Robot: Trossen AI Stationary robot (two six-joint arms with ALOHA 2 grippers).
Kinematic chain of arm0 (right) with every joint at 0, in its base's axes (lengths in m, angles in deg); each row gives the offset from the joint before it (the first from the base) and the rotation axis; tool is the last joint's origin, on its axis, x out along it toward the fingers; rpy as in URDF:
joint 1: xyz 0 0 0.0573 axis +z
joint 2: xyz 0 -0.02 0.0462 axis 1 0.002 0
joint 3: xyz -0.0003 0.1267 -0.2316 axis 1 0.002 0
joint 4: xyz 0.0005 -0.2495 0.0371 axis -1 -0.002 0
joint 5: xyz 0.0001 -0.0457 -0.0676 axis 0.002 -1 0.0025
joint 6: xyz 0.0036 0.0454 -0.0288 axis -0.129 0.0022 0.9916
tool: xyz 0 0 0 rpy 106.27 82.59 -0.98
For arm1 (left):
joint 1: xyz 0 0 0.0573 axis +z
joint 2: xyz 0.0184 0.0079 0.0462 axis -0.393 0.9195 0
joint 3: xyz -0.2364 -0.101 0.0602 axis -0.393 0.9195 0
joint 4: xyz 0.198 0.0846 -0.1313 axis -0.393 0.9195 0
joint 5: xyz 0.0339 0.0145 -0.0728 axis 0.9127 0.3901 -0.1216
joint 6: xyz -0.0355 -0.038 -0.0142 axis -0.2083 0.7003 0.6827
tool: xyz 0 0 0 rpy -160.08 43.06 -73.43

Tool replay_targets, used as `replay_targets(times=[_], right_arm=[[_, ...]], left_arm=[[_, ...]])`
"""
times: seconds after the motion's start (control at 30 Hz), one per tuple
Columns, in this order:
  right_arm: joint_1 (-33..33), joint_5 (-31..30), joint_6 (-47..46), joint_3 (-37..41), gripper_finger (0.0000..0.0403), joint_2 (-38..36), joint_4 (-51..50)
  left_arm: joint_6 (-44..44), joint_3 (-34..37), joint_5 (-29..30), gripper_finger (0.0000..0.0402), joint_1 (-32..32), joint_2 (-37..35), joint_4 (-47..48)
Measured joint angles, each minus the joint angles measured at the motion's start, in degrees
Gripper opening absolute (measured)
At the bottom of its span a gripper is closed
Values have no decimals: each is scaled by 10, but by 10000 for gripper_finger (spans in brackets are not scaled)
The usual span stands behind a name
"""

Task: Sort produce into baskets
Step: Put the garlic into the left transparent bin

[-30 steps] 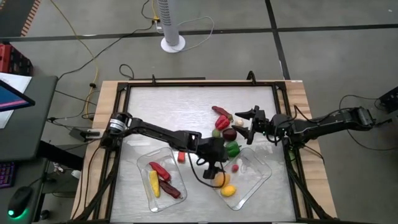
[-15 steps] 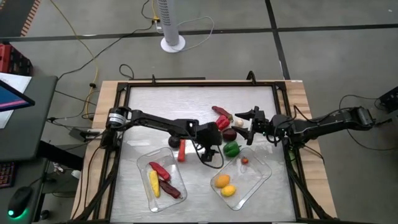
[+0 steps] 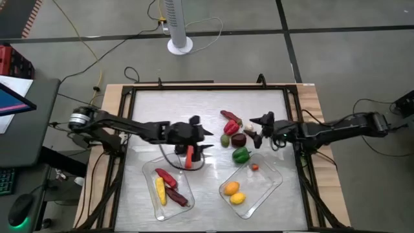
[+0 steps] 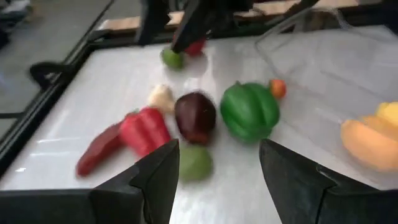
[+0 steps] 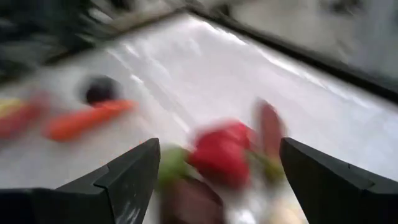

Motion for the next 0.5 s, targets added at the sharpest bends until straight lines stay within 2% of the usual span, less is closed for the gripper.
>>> replay_targets(times=[0.07, 0.13, 0.33, 0.5], right_arm=[[-21, 0, -34, -12, 356, 14, -68], [-37, 1, -52, -12, 356, 34, -92], [-88, 67, -63, -13, 356, 118, -87], [-118, 75, -57, -13, 356, 188, -69]], left_arm=[[-1, 36, 12, 208, 0, -31, -19], [-4, 67, 17, 208, 0, -64, -44], [-12, 151, 43, 208, 0, -158, -68], [-2, 186, 45, 208, 0, -220, -77]])
